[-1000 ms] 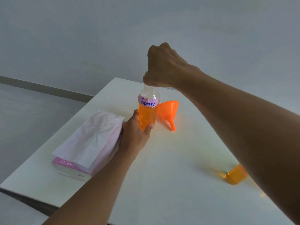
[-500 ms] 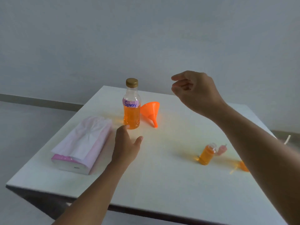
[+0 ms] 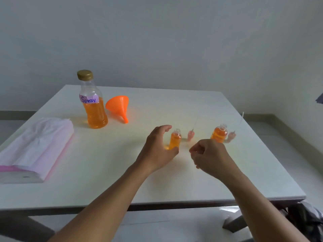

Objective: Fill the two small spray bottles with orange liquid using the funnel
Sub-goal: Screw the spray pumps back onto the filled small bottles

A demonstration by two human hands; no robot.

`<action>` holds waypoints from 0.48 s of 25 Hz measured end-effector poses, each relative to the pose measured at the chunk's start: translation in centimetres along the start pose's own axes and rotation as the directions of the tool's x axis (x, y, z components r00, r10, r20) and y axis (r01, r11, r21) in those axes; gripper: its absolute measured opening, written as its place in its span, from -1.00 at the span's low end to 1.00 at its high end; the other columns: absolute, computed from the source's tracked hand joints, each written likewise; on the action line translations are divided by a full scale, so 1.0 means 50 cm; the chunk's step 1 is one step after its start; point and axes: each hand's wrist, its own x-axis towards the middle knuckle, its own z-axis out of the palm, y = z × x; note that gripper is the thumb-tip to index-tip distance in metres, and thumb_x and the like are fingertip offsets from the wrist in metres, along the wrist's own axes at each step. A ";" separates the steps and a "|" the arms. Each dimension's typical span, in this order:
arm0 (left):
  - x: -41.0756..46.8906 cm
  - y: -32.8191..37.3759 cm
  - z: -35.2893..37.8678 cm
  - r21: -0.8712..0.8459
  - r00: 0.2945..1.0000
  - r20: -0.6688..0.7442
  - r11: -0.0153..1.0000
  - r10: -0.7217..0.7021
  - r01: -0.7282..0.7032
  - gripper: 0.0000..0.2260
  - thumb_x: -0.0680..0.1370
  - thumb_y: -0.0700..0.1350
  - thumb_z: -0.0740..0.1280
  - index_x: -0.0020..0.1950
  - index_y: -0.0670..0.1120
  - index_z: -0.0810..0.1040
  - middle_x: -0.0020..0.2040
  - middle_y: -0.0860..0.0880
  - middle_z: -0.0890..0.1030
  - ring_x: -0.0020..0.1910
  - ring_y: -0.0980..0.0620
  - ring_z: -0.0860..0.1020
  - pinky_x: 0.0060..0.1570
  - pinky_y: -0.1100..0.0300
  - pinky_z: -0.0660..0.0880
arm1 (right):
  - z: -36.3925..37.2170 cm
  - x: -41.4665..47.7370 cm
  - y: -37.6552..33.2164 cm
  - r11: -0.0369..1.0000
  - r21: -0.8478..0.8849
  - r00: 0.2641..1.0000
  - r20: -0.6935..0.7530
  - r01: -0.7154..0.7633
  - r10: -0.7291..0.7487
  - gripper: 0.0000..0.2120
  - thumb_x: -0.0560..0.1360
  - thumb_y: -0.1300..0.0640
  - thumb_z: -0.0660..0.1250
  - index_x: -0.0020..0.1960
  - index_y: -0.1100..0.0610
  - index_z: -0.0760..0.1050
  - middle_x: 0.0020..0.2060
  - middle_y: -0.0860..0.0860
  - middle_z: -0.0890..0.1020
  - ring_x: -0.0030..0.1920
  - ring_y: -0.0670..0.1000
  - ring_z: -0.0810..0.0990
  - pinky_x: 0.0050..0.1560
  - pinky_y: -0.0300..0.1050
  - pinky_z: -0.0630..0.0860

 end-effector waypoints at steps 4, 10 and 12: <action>0.017 -0.007 0.022 -0.054 0.999 -0.034 0.998 -0.019 0.017 -0.56 0.41 0.11 0.52 0.25 0.08 0.56 0.19 0.23 0.59 0.19 0.30 0.51 0.04 0.59 0.34 | 0.049 0.029 0.020 0.999 0.048 0.995 -0.097 0.014 -0.009 -0.66 0.55 0.12 0.38 0.30 0.12 0.45 -0.18 -0.10 0.58 -0.18 -0.11 0.57 -0.18 -0.26 0.45; -0.010 -0.015 -0.028 -0.176 0.992 -0.125 0.984 -0.022 -0.001 -0.71 0.39 0.02 0.55 0.08 0.14 0.59 -0.04 0.25 0.66 -0.04 0.31 0.63 -0.03 0.43 0.52 | 0.089 0.071 0.009 0.981 0.192 0.959 -0.282 0.037 0.019 -0.47 0.56 0.13 0.38 0.40 0.11 0.17 -0.09 0.10 0.68 -0.10 0.13 0.68 -0.09 -0.07 0.56; -0.024 -0.016 -0.044 -0.191 0.988 -0.154 0.981 -0.008 -0.022 -0.71 0.39 0.05 0.53 0.08 0.13 0.59 -0.04 0.24 0.66 -0.04 0.31 0.63 -0.06 0.46 0.50 | 0.088 0.090 0.007 0.977 0.213 0.966 -0.251 -0.002 0.057 -0.47 0.58 0.11 0.32 0.44 0.10 0.14 -0.07 0.11 0.71 -0.19 0.15 0.71 -0.17 -0.01 0.66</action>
